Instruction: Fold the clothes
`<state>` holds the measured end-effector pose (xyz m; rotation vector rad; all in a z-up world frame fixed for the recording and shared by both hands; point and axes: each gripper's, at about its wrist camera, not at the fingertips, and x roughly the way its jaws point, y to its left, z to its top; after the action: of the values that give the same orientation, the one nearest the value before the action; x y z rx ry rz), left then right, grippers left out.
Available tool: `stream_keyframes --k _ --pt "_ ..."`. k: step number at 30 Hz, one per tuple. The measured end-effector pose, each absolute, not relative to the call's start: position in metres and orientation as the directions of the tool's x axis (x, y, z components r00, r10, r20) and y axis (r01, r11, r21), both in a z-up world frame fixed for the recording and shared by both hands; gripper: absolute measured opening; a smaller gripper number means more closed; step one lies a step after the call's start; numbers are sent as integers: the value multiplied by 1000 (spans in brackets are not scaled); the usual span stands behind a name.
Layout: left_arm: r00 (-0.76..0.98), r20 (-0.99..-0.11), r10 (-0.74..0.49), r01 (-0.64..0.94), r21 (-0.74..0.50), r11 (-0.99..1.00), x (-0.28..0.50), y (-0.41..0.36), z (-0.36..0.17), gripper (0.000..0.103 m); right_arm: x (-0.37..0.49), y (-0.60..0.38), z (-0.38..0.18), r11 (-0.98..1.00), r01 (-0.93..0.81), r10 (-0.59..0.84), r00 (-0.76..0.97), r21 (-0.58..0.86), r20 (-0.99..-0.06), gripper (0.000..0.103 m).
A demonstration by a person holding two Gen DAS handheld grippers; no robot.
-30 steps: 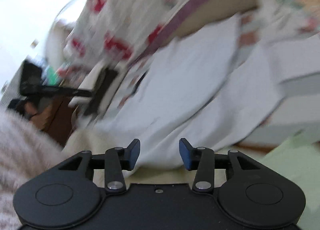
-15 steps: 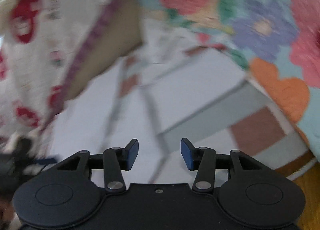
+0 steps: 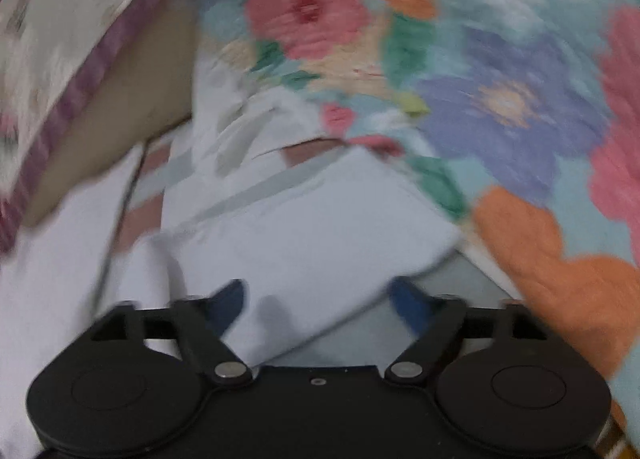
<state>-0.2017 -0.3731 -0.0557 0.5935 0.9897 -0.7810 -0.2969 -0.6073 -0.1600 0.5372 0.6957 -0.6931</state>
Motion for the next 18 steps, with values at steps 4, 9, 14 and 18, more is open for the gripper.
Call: stream_keyframes --k 4,9,14,18 --pt "322 -903 -283 778 82 623 -197 -369 -63 41 -266 -580 -163 777 629 -438 534 -7 -723 94" --pt "335 -890 -309 753 56 656 -191 -361 -53 41 -274 -586 -147 796 606 -431 584 15 -687 7" --pt "297 -901 -315 758 22 652 -190 -360 -54 41 -314 -586 -75 769 629 -601 647 -117 -469 7" --pt "276 -905 -322 802 33 596 -202 -367 -55 42 -347 -598 -32 680 701 -728 605 -218 -323 7"
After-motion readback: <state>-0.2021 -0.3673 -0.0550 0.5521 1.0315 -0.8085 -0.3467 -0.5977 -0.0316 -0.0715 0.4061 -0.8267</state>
